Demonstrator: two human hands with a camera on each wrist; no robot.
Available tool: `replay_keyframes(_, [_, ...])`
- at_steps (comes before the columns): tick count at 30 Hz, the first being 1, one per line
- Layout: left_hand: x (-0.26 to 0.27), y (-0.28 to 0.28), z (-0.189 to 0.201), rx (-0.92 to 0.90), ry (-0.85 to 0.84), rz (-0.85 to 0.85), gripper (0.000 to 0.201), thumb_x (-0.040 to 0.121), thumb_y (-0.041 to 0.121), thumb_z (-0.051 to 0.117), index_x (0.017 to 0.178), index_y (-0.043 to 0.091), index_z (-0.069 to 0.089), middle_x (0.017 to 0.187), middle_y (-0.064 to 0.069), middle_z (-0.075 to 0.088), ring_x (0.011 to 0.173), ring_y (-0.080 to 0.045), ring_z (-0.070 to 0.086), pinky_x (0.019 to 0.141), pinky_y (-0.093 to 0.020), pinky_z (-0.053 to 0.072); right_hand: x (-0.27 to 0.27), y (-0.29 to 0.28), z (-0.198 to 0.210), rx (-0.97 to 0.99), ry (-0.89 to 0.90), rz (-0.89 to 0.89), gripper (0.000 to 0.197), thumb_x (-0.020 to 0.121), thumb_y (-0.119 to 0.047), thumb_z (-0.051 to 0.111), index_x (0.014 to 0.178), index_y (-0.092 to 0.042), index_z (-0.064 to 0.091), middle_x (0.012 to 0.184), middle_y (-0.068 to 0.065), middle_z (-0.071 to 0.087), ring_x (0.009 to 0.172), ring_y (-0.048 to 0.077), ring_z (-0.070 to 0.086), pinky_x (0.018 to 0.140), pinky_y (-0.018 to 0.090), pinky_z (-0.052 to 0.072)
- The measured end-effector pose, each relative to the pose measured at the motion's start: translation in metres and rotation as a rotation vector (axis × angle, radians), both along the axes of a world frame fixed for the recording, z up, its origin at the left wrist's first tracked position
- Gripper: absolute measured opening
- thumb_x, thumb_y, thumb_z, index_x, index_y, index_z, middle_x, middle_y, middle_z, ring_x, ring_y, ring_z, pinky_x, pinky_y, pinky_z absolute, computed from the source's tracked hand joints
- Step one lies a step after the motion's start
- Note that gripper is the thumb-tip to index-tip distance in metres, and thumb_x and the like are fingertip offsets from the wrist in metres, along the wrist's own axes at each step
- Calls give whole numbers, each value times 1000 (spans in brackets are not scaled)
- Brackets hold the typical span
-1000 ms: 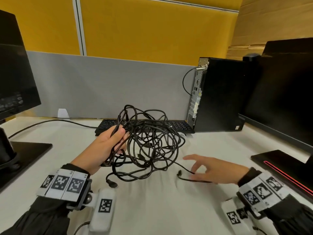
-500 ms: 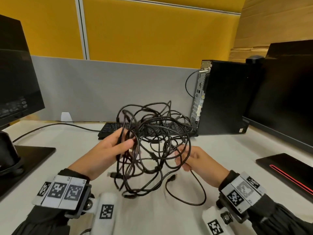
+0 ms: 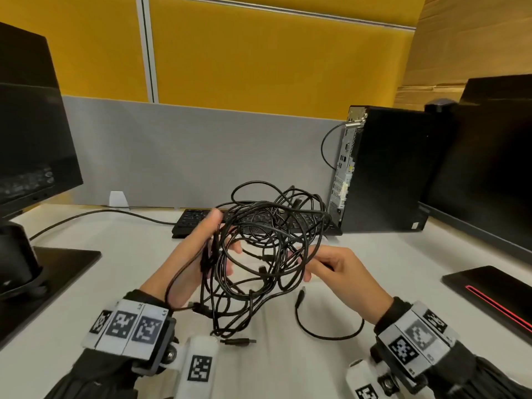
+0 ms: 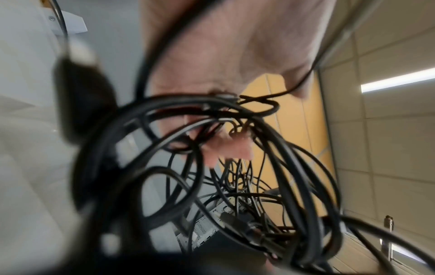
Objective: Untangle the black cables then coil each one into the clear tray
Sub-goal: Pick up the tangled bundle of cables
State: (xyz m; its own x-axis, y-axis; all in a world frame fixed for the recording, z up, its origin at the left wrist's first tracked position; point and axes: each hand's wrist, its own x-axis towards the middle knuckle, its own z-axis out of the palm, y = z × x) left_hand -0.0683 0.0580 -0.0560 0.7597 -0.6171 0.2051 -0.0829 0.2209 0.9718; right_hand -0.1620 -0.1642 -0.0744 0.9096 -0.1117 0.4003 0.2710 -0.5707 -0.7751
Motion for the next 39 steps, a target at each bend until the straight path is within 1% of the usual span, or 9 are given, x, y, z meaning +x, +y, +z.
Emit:
replay_keyframes(5, [1, -1, -3, 79, -172, 64, 37, 69, 13, 60, 106, 9, 56, 86, -4, 70, 70, -18, 64, 71, -27, 51, 1, 5, 5, 120, -7, -30, 29, 87, 2, 59, 75, -21, 72, 74, 2, 71, 69, 5, 63, 68, 16, 47])
replay_keyframes(9, [-4, 2, 2, 85, -217, -1, 47, 62, 6, 58, 108, 10, 53, 80, -5, 68, 55, -11, 53, 65, -18, 47, 7, 9, 11, 236, 24, 19, 11, 74, -24, 65, 64, -23, 71, 69, 0, 66, 69, 20, 59, 66, 37, 48])
replay_keyframes(11, [-5, 0, 3, 90, -222, -21, 45, 58, 0, 53, 103, 8, 52, 73, -4, 68, 49, -8, 48, 58, -17, 45, 8, 13, 16, 273, 28, 28, 18, 54, -41, 67, 56, -24, 69, 68, -2, 66, 70, 22, 62, 66, 33, 49])
replay_keyframes(15, [-5, 0, 4, 66, -176, -47, 42, 51, -7, 48, 91, 7, 48, 63, -3, 64, 47, -7, 54, 46, -18, 37, 5, 17, 21, 354, 33, 102, 17, 70, -26, 67, 85, -20, 63, 78, -2, 64, 73, 10, 61, 65, 22, 48])
replay_keyframes(26, [9, 14, 11, 249, -107, 52, 16, 85, 6, 53, 77, 12, 65, 68, 3, 69, 78, -17, 57, 70, -25, 45, -5, 15, 19, 322, 153, 226, 24, 90, -10, 57, 114, -9, 59, 89, -14, 71, 86, 0, 66, 69, 11, 47])
replay_keyframes(29, [17, 34, 17, 204, -40, 63, 42, 80, 43, 50, 67, 9, 72, 86, -13, 72, 80, -24, 66, 87, -40, 48, -7, 12, 17, 315, 189, 210, 29, 92, -5, 53, 120, -7, 57, 88, -11, 71, 84, 1, 67, 67, 12, 48])
replay_keyframes(32, [22, 38, 10, 175, -143, 372, 50, 94, 27, 48, 51, 13, 68, 77, -12, 70, 70, -22, 61, 85, -37, 49, -8, 11, 21, 289, 213, 211, 27, 93, 4, 46, 114, -8, 56, 77, -11, 70, 71, -4, 65, 57, 8, 45])
replay_keyframes(35, [14, 25, 11, 227, -473, 548, 19, 89, 15, 59, 73, 17, 69, 87, -1, 65, 77, -12, 54, 75, -13, 41, -6, 11, 23, 254, 216, 203, 23, 91, 3, 49, 106, -14, 55, 71, -14, 70, 64, -6, 62, 55, 8, 45])
replay_keyframes(39, [5, 16, 8, 329, -373, 160, 21, 88, 26, 55, 104, 22, 66, 98, 5, 71, 95, -1, 63, 86, -17, 40, -6, 11, 23, 216, 190, 199, 15, 91, -4, 52, 101, -15, 54, 75, -12, 72, 70, 5, 63, 61, 13, 48])
